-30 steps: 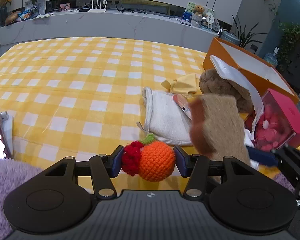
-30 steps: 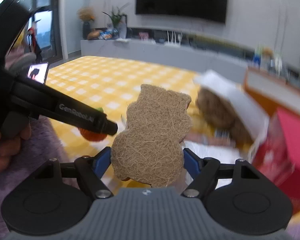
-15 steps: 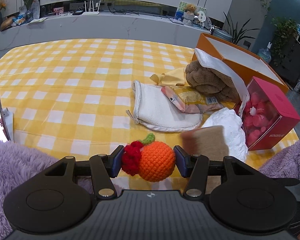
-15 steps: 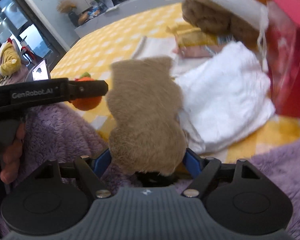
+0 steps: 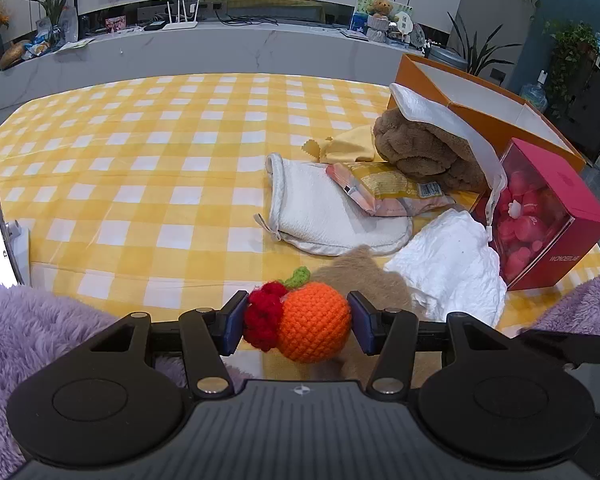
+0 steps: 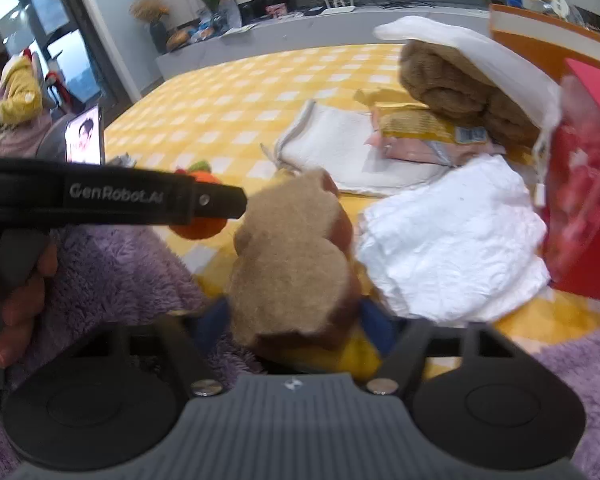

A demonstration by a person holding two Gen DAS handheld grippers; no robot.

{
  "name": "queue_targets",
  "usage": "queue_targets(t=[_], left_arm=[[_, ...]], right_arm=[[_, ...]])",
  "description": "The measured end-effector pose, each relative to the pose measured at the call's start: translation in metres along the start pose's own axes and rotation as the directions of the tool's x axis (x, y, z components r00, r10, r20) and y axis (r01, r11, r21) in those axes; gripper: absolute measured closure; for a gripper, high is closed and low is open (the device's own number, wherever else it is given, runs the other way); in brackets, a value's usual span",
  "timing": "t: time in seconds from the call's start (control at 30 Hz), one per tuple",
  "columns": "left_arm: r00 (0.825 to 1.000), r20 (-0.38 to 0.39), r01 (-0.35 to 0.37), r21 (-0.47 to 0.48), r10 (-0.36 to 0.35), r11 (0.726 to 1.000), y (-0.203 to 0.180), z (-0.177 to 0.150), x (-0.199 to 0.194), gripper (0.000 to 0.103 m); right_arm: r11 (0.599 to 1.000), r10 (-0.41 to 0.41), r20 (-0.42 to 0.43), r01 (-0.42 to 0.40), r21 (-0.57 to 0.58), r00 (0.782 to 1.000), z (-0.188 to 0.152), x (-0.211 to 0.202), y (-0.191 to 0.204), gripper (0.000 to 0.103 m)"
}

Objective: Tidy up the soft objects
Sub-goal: 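Grasp the brown bear-shaped sponge with the right tool and lift it, then carry the fruit and sponge into the orange box and open both tools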

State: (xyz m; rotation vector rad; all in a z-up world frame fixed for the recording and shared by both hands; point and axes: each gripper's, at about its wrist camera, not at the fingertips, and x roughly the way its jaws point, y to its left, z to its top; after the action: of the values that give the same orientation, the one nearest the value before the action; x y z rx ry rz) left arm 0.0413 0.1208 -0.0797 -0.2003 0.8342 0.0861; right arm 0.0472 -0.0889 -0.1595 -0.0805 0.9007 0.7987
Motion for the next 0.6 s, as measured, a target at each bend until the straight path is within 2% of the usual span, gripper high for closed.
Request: queue_targets(t=[0.03,0.1,0.2,0.33,0.6], left_arm=[[1.0,0.002,0.002,-0.001,-0.002,1.0,0.0,0.0,0.0,0.042],[1.0,0.005,0.007,-0.005,-0.007,1.0,0.001,0.0,0.0,0.042],[1.0,0.004,0.004,-0.003,-0.004,1.0,0.001,0.0,0.0,0.042],[1.0,0.008,0.006,-0.004,-0.006,1.0,0.001,-0.001,-0.002,0.042],[0.999,0.044,0.027,-0.036,-0.026,0.999,0.004,0.0,-0.009,0.042]], right_arm=[[1.0,0.01,0.001,-0.01,-0.004,1.0,0.0,0.0,0.002,0.047],[1.0,0.018,0.031,-0.018,-0.02,0.999,0.0,-0.004,0.002,0.06],[0.999,0.034,0.063,-0.033,-0.016,0.997,0.0,-0.012,0.0,0.068],[0.999,0.036,0.09,-0.034,-0.016,0.995,0.0,-0.02,0.0,0.075],[0.999,-0.033,0.196,0.039,-0.022,0.98,0.005,-0.051,-0.002,0.077]])
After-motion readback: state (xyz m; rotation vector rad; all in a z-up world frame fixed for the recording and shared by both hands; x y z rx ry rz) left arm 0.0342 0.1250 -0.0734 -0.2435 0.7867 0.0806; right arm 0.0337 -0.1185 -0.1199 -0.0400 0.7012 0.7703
